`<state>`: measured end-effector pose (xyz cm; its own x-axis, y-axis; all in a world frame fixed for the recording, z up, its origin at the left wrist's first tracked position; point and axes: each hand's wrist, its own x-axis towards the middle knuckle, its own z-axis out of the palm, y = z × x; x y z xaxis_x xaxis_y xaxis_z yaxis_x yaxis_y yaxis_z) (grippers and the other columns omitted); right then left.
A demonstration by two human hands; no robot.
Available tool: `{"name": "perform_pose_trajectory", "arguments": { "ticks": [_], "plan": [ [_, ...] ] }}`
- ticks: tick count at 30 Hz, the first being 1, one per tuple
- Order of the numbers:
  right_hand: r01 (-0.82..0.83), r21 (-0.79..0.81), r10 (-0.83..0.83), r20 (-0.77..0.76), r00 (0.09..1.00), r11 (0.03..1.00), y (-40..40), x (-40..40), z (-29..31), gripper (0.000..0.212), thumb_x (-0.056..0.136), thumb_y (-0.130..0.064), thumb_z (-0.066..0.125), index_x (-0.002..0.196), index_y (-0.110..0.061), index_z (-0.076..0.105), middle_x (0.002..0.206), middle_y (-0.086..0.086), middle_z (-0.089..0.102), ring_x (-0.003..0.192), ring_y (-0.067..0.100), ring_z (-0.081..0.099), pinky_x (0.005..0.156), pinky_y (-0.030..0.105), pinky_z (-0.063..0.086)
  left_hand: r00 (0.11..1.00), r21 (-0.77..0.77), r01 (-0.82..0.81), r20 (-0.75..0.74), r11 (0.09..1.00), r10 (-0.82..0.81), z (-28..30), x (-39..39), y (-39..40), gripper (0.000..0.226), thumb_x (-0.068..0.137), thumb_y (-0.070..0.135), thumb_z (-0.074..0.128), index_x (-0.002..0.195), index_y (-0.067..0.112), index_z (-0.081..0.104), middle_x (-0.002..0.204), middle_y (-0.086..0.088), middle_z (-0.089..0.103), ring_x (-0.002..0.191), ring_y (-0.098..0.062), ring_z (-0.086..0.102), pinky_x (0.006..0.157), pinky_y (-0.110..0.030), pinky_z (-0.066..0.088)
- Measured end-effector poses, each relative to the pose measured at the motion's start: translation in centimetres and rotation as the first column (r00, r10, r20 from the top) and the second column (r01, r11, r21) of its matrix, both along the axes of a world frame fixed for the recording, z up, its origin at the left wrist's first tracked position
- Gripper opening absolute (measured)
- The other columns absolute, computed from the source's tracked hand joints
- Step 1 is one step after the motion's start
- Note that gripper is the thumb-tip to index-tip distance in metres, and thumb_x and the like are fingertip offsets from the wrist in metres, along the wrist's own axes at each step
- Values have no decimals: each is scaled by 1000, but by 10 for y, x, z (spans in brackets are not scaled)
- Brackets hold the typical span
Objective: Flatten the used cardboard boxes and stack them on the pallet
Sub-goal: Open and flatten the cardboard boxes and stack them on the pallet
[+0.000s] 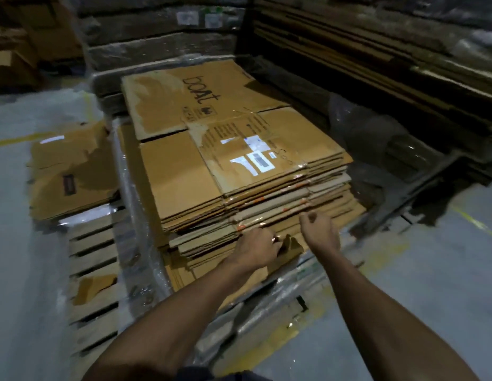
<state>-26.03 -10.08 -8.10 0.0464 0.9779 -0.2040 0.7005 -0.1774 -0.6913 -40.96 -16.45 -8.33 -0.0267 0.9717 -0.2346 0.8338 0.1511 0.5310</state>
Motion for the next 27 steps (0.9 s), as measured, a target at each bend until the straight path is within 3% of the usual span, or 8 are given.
{"name": "perform_pose_trajectory", "arguments": {
  "ticks": [2,5,11,14,16,19,21,27],
  "plan": [
    [-1,-44,4,71,997,999,-32,19,-18,43,100,-43,52,128,-12,60,120,14,64,112,32,58,87,34,42,990,-10,95,-102,995,-96,-15,6,-5,35,97,34,51,126,18,63,120,-6,65,109,-28,61,88,-37,52],
    [118,-83,-106,137,985,990,-81,39,-36,52,100,-46,50,139,-13,55,137,15,59,125,35,55,97,40,45,961,-26,214,-175,977,-215,-38,9,-13,38,97,35,49,128,16,61,126,-10,65,115,-30,61,89,-37,51],
    [404,-108,-370,241,897,908,-192,53,-50,58,98,-50,51,145,-16,49,142,11,56,130,33,51,102,43,44,881,-34,452,-139,891,-452,-55,34,-57,34,97,27,45,123,13,61,124,-13,64,111,-33,61,86,-37,50],
    [547,-129,-504,260,824,827,-262,56,-56,61,98,-51,51,147,-16,46,144,10,54,132,33,49,104,42,42,784,1,609,-155,793,-601,-64,50,-89,24,95,24,46,107,9,62,114,-16,66,111,-36,62,84,-41,49],
    [640,-148,-589,280,758,754,-312,61,-60,63,98,-51,51,149,-15,45,147,9,52,134,32,47,106,41,40,702,-10,696,-201,718,-683,-69,65,-116,24,96,25,47,106,9,61,113,-17,66,110,-37,61,84,-41,48],
    [759,-181,-693,319,647,626,-390,69,-68,65,97,-52,52,148,-13,44,149,10,50,136,32,45,107,40,39,551,-27,814,-281,580,-786,-75,90,-160,37,99,34,48,127,10,57,127,-13,63,118,-33,58,94,-40,48],
    [830,-183,-759,337,557,528,-439,79,-72,69,96,-55,54,148,-11,43,150,10,48,138,32,43,108,41,39,446,-20,880,-307,474,-841,-76,114,-192,43,99,39,48,131,11,54,129,-11,62,120,-32,56,96,-39,47],
    [965,-193,-943,247,223,178,-587,106,-86,77,90,-63,57,150,-17,42,152,9,46,140,33,41,110,45,39,204,33,979,-291,203,-935,-71,198,-312,52,100,50,44,132,10,48,132,-9,57,120,-28,52,98,-38,41]
  ]
}}
